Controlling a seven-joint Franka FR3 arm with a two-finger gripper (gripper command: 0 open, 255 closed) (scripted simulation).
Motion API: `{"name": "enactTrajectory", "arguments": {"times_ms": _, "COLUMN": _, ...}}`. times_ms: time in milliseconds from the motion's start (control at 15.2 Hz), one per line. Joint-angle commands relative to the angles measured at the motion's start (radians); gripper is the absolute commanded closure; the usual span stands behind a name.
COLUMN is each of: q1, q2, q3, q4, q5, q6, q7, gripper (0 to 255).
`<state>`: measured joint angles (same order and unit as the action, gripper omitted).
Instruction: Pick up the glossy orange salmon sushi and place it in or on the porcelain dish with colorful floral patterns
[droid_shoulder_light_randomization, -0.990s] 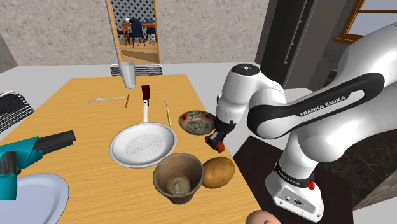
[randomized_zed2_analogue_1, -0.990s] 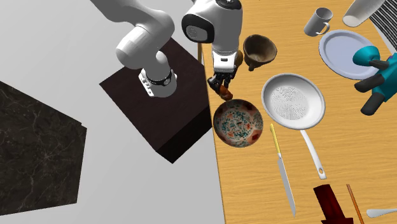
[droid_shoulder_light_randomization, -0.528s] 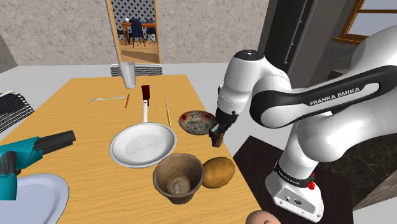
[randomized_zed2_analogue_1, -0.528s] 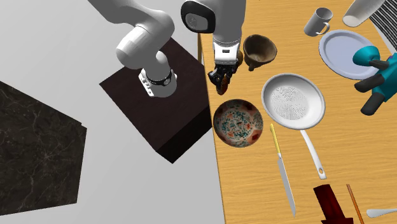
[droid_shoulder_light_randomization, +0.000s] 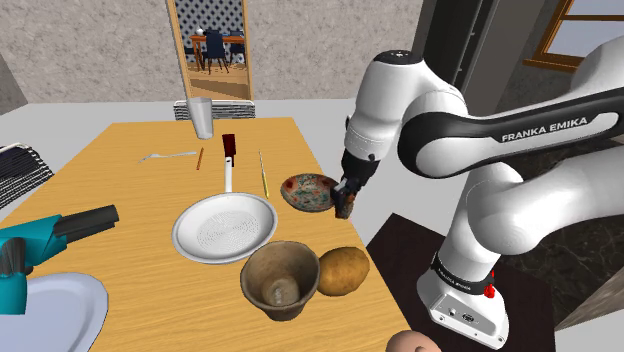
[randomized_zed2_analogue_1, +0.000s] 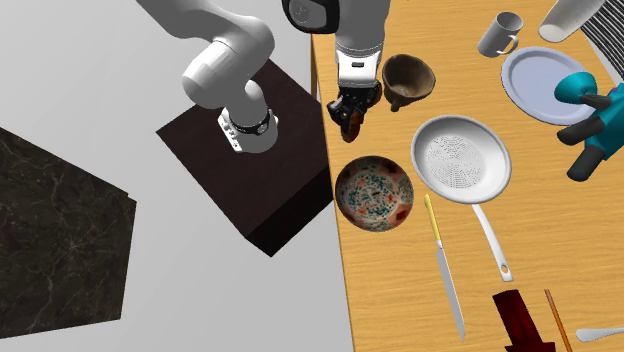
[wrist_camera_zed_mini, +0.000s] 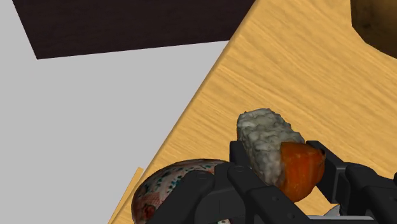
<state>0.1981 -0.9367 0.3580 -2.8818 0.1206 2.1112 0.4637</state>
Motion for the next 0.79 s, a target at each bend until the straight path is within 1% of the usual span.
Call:
{"name": "enactTrajectory", "arguments": {"times_ms": 0, "q1": -0.002, "q2": -0.008, "q3": -0.006, "q4": 0.026, "q5": -0.005, "q6": -0.034, "q7": -0.003, "gripper": 255}}
{"name": "enactTrajectory", "arguments": {"times_ms": 264, "q1": -0.007, "q2": -0.021, "q3": -0.020, "q4": 0.070, "q5": -0.014, "q6": -0.089, "q7": -0.010, "gripper": 255}}
{"name": "enactTrajectory", "arguments": {"times_ms": 528, "q1": -0.093, "q2": 0.125, "q3": -0.067, "q4": 0.139, "q5": -0.071, "q6": -0.003, "q7": -0.078, "gripper": 255}}
{"name": "enactTrajectory", "arguments": {"times_ms": 726, "q1": -0.147, "q2": 0.238, "q3": -0.097, "q4": 0.204, "q5": -0.109, "q6": 0.048, "q7": -0.119, "gripper": 255}}
